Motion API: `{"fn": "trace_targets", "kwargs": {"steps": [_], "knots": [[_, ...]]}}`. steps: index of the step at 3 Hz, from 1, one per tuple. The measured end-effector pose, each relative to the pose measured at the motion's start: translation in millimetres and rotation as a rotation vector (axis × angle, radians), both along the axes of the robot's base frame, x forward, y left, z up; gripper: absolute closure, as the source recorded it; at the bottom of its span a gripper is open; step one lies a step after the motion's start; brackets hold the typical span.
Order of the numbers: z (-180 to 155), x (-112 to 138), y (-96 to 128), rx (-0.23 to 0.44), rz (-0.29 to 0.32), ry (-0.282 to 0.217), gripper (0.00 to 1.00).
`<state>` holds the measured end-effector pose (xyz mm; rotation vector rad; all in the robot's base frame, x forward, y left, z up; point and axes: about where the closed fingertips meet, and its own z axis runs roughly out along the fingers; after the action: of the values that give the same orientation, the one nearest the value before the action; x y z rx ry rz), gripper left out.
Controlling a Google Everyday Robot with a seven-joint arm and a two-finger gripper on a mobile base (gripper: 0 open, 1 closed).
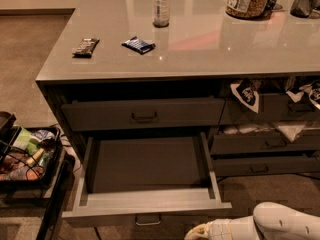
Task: Close middle drawer
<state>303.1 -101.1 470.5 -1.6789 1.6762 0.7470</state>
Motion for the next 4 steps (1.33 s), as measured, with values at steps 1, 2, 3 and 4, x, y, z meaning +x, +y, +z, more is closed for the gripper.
{"fn": "trace_targets", "kwargs": {"steps": [1, 2, 3, 4], "knots": [[-26.4, 9.4, 3.8, 0.000, 0.020, -0.001, 0.88], [-57.3, 27.1, 5.7, -0.009, -0.002, -0.038, 1.00], [-77.0, 44.3, 6.4, -0.035, -0.091, -0.081, 1.00], [-87.7, 58.1, 7.7, -0.061, -0.217, -0.135, 1.00]]}}
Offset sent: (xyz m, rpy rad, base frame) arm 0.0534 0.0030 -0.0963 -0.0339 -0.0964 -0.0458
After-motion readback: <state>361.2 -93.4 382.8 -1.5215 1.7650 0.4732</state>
